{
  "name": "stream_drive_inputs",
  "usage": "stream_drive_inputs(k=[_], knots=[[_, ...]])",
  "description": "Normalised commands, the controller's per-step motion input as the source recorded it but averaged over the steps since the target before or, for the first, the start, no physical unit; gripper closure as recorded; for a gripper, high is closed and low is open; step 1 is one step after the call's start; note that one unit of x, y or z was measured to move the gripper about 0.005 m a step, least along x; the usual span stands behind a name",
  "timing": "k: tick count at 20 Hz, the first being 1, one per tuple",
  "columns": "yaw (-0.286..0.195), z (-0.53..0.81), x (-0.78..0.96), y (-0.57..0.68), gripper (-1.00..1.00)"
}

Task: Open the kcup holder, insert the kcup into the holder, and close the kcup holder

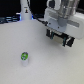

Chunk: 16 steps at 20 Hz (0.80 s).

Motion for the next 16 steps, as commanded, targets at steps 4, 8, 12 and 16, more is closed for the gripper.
stream_drive_inputs(k=[4,8,12,16], knots=[[-0.169,0.31,0.27,-0.57,-1.0],[-0.198,0.26,0.18,-0.64,-1.0],[-0.226,0.19,0.06,-0.6,-1.0],[-0.247,0.15,0.0,-0.54,-1.0]])
